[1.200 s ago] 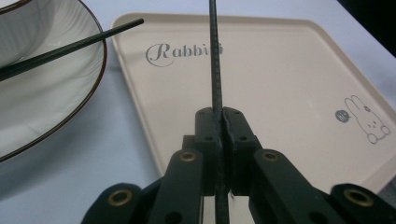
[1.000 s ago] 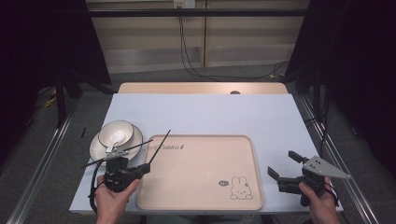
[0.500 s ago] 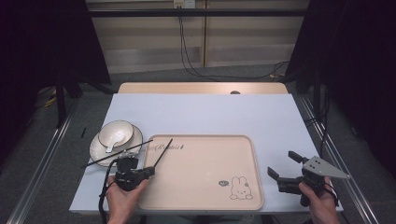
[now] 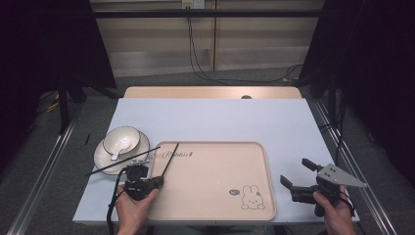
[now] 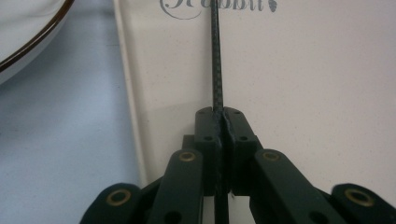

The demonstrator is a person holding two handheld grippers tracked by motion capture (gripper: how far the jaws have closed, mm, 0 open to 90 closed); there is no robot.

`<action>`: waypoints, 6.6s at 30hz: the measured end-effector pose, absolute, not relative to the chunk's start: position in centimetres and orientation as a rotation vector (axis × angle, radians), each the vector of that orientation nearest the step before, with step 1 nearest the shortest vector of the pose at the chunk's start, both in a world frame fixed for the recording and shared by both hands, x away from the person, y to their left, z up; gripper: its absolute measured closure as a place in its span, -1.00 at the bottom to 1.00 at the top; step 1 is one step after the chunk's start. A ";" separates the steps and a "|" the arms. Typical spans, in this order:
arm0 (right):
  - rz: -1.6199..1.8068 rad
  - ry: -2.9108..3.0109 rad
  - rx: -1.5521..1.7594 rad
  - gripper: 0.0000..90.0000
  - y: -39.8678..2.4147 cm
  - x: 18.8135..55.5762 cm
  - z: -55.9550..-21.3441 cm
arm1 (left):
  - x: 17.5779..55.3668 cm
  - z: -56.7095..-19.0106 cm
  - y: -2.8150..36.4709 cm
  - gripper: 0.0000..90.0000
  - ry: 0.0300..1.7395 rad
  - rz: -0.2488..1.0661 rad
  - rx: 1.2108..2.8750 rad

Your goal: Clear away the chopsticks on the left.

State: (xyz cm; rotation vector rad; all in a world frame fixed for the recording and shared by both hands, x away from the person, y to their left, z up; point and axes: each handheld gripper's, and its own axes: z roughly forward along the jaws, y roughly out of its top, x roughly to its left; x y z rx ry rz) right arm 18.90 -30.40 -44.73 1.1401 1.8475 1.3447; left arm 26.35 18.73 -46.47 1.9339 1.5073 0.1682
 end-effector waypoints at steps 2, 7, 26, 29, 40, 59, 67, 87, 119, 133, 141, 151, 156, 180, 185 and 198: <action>1.345 1.849 1.135 -0.94 -30.3 18.9 -44.7 | 26.3 -46.5 18.8 0.89 1.503 0.165 1.930; 1.345 1.847 1.137 -0.94 -30.3 18.9 -44.7 | 26.4 -46.5 18.8 0.87 1.493 0.152 1.934; 1.357 1.846 1.142 -0.94 -30.4 18.8 -44.7 | 25.6 -44.9 20.9 0.04 1.344 0.231 1.878; 1.355 1.842 1.139 -0.94 -30.4 18.9 -44.7 | 25.3 -44.5 21.8 -0.29 1.301 0.250 1.886; 1.354 1.836 1.142 -0.94 -30.4 18.9 -44.7 | 23.9 -43.6 25.5 -0.72 1.077 0.317 1.884; 1.353 1.835 1.146 -0.93 -30.3 18.9 -44.7 | 24.4 -42.2 32.1 -0.91 0.932 0.381 1.832; 1.347 1.839 1.144 -0.93 -30.4 18.9 -44.7 | 26.7 -42.4 35.0 -0.81 0.888 0.345 1.925; 1.343 1.840 1.143 -0.93 -30.4 18.9 -44.7 | 31.7 -44.5 36.3 0.03 0.826 0.293 2.141; 1.343 1.856 1.138 -0.93 -30.3 19.0 -44.8 | 32.9 -45.4 33.8 0.89 0.711 0.217 2.307; 1.340 1.852 1.136 -0.93 -30.3 19.0 -44.8 | 31.4 -43.3 33.9 0.91 0.806 0.183 2.226; 1.343 1.852 1.134 -0.93 -30.2 19.0 -44.7 | 29.3 -42.4 33.5 0.91 0.898 0.177 2.128; 1.347 1.851 1.132 -0.93 -30.2 18.9 -44.7 | 26.7 -42.0 32.3 0.90 0.981 0.166 2.045; 1.348 1.852 1.131 -0.93 -30.2 18.9 -44.7 | 25.8 -42.0 31.1 0.91 1.014 0.161 2.038; 1.349 1.851 1.132 -0.94 -30.2 18.9 -44.7 | 23.9 -42.1 24.2 0.90 1.175 0.161 1.931; 1.348 1.852 1.130 -0.94 -30.2 19.0 -44.7 | 24.6 -42.1 22.7 0.90 1.186 0.171 1.916; 1.350 1.853 1.128 -0.93 -30.1 19.0 -44.7 | 26.0 -42.7 19.3 0.90 1.235 0.163 1.910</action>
